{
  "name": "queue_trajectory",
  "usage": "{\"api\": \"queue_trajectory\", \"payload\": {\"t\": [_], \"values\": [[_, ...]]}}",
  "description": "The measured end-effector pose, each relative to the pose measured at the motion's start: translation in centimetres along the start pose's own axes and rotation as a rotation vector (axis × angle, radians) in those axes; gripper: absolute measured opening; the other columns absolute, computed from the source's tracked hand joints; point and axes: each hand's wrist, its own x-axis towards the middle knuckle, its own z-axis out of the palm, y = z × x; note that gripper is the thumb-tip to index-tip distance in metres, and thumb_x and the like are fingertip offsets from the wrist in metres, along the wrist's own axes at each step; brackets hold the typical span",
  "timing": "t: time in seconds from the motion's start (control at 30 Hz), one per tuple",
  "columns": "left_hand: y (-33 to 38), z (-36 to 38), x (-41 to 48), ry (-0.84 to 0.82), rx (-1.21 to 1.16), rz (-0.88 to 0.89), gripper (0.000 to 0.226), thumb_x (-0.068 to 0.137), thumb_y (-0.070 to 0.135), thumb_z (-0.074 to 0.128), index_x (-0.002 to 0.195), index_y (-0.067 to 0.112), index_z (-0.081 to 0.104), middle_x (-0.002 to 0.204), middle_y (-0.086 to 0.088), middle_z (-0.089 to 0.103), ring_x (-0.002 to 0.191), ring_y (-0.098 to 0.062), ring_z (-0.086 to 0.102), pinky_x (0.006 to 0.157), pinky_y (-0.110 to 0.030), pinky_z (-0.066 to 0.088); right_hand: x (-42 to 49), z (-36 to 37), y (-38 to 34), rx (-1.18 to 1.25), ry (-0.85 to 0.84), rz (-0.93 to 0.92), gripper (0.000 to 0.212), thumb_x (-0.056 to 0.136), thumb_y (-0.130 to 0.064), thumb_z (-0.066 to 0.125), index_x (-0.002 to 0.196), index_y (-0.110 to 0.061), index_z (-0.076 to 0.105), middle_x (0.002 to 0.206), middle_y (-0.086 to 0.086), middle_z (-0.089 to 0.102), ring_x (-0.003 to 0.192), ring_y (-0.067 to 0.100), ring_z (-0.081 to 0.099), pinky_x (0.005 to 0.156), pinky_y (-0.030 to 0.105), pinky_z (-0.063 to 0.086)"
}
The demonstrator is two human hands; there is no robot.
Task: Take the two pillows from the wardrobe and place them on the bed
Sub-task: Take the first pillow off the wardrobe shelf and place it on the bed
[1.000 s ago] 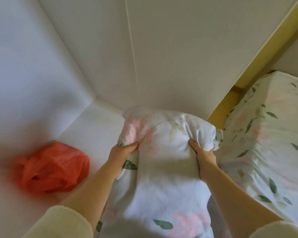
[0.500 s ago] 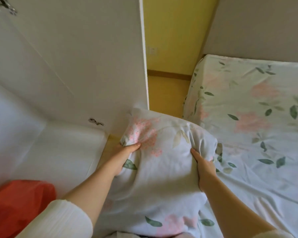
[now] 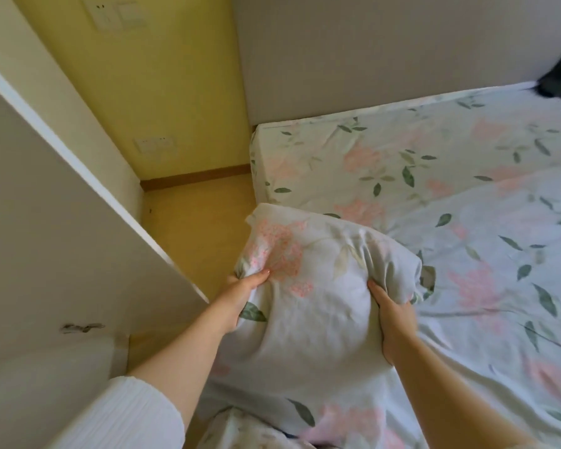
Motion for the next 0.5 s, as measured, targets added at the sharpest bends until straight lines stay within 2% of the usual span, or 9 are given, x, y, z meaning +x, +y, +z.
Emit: {"api": "queue_trajectory", "payload": {"t": [0.07,0.1,0.2,0.33,0.5], "values": [[0.8,1.6,1.5,-0.047,0.055,0.008,0.062,0.075,0.033,0.071,0.125,0.004,0.047,0.133,-0.012,0.05,0.107,-0.022,0.05,0.08,-0.028,0.043,0.6,-0.7,0.0,0.047,0.047,0.028,0.072,0.075,-0.034,0.072,0.135,-0.01,0.039,0.134,0.013,0.05,0.118,0.031,0.047,0.091,0.036,0.034],[1.1,2.2,2.2,-0.064,0.089,0.007,0.063,0.076,0.032,0.071,0.125,0.002,0.047,0.134,-0.013,0.049,0.111,-0.024,0.049,0.083,-0.029,0.039,0.9,-0.8,0.0,0.067,0.069,0.041,0.071,0.076,-0.032,0.071,0.135,-0.01,0.04,0.133,0.014,0.051,0.117,0.031,0.048,0.09,0.035,0.035],[2.3,3.6,4.7,-0.109,0.164,-0.014,0.062,0.076,0.031,0.071,0.124,-0.001,0.047,0.135,-0.015,0.048,0.117,-0.027,0.048,0.085,-0.029,0.037,2.0,-0.3,0.2,0.105,0.14,0.072,0.066,0.077,-0.029,0.071,0.133,-0.008,0.042,0.131,0.016,0.053,0.115,0.032,0.049,0.086,0.034,0.036],[5.0,4.2,9.0,-0.169,0.243,-0.055,0.062,0.076,0.031,0.072,0.123,-0.001,0.048,0.132,-0.016,0.051,0.116,-0.029,0.05,0.083,-0.03,0.039,3.8,2.4,-0.4,0.129,0.214,0.111,0.067,0.075,-0.033,0.072,0.132,-0.009,0.044,0.13,0.015,0.054,0.115,0.034,0.05,0.094,0.038,0.039],[9.8,4.7,14.5,-0.222,0.334,-0.042,0.065,0.076,0.031,0.072,0.125,-0.002,0.046,0.132,-0.018,0.051,0.117,-0.032,0.051,0.088,-0.033,0.042,6.4,6.7,-2.7,0.145,0.312,0.121,0.073,0.073,-0.038,0.072,0.134,-0.012,0.043,0.132,0.013,0.052,0.118,0.034,0.049,0.103,0.042,0.039]]}}
